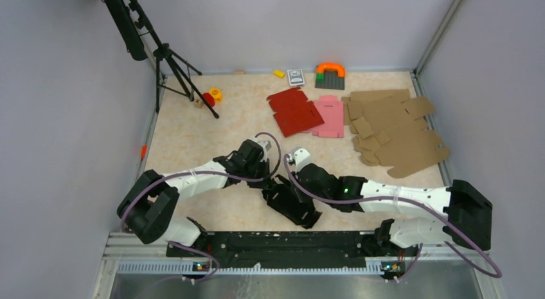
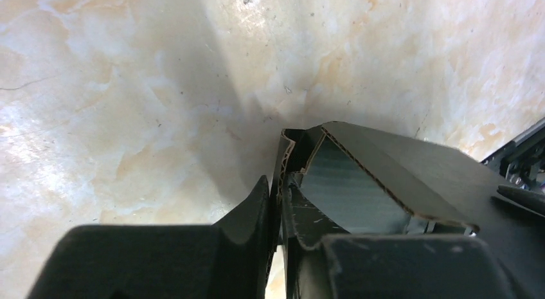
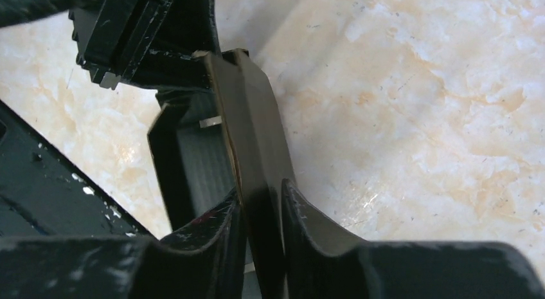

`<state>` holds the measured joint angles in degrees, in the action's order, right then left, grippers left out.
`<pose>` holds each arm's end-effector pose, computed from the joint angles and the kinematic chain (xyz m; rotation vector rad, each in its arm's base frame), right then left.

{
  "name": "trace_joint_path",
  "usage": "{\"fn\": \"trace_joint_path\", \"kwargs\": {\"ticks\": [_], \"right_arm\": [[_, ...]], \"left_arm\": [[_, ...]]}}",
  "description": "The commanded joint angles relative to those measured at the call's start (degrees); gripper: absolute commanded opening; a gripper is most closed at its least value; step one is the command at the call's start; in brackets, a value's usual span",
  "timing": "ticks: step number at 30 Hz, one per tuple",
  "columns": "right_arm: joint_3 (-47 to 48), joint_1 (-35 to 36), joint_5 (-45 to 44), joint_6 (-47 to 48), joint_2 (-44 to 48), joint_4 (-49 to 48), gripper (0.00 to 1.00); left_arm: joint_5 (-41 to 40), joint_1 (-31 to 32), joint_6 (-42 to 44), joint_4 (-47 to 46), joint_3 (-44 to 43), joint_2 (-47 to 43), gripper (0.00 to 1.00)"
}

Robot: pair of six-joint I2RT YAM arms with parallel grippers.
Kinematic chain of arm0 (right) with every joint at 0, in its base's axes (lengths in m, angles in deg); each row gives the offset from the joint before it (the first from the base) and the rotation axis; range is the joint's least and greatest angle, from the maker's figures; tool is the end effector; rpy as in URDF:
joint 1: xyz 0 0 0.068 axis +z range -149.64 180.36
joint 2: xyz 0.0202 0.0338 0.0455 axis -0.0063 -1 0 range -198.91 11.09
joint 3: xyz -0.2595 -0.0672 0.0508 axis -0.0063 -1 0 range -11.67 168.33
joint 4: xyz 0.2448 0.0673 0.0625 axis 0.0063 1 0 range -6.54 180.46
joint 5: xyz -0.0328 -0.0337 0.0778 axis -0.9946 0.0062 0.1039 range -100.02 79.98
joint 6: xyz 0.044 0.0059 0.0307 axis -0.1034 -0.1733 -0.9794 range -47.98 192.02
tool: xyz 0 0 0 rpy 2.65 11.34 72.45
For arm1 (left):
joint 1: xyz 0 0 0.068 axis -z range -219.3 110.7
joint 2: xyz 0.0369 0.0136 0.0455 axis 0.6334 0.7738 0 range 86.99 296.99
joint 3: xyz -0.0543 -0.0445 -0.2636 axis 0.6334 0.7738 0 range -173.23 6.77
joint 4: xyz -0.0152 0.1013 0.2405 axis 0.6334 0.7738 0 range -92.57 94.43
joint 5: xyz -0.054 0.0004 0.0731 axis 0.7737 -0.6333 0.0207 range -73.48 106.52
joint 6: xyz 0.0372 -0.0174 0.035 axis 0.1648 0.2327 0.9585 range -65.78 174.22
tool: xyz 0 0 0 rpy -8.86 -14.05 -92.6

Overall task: Fold the paper box
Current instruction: Fold the paper box at the center of the board.

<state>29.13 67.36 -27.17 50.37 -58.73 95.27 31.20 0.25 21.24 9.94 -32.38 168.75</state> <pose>0.1089 0.2297 0.2243 -0.7358 2.1705 0.4843 0.1985 -0.1758 0.1641 0.2631 2.6815 -0.7798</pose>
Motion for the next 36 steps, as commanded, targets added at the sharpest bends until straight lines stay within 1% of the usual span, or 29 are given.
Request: {"fn": "trace_joint_path", "kwargs": {"ticks": [1, 3, 5, 8, 11, 13, 16, 19, 21, 24, 30, 34, 36], "right_arm": [[0.23, 0.88, -4.24, -3.13, 0.43, -0.59, 0.34], [0.18, 0.49, -4.69, -3.47, 0.50, 0.35, 0.43], [-0.23, -0.22, -4.25, -3.63, 1.39, 0.80, 0.48], [-1.83, -4.30, -0.86, -2.45, 4.05, 1.04, 0.50], [-2.96, -8.01, 6.83, 2.23, 5.24, -0.33, 0.52], [-1.86, -8.28, 6.98, 5.29, 4.14, 0.46, 0.53], [1.54, -8.38, 7.25, 9.42, -0.01, 3.10, 0.54], [2.94, -8.42, 9.27, 10.58, -3.72, 1.75, 0.42], [3.25, -8.38, 9.88, 10.63, -4.97, 0.68, 0.30], [3.48, -8.38, 10.08, 10.53, -4.97, -0.02, 0.21], [3.01, -7.60, 14.41, 13.18, -4.75, -1.35, 0.20], [3.29, -6.22, 14.15, 14.40, -5.41, -0.42, 0.19], [3.15, -6.23, 13.73, 14.39, -5.56, -0.40, 0.17]], "left_arm": [[-4.84, 0.26, -2.50, -3.20, -0.30, -3.28, 0.09], [-6.60, 0.26, -2.21, -3.45, -0.40, -4.20, 0.05], [-8.34, 0.26, -1.20, -3.54, -0.76, -4.87, 0.02], [-10.22, 0.26, 1.20, -3.19, -1.59, -4.96, 0.00], [-9.79, 0.26, 4.00, -4.25, -2.09, -4.08, 0.00], [-9.01, 0.27, 6.16, -5.03, -2.62, -3.25, 0.00], [-8.61, 0.26, 8.06, -6.24, -3.52, -2.13, 0.00], [-7.46, 0.26, 9.27, -8.01, -4.23, -1.25, 0.00], [-7.19, 0.26, 9.69, -8.78, -4.68, -0.58, 0.00], [-7.37, 0.26, 9.89, -8.38, -5.92, 1.08, 0.00], [-5.92, 0.26, 8.63, -7.93, -7.88, 4.43, 0.00], [-5.75, 0.27, 7.92, -7.94, -8.03, 4.56, 0.00], [-5.29, 0.22, 7.97, -7.46, -8.23, 4.27, 0.00]]}}
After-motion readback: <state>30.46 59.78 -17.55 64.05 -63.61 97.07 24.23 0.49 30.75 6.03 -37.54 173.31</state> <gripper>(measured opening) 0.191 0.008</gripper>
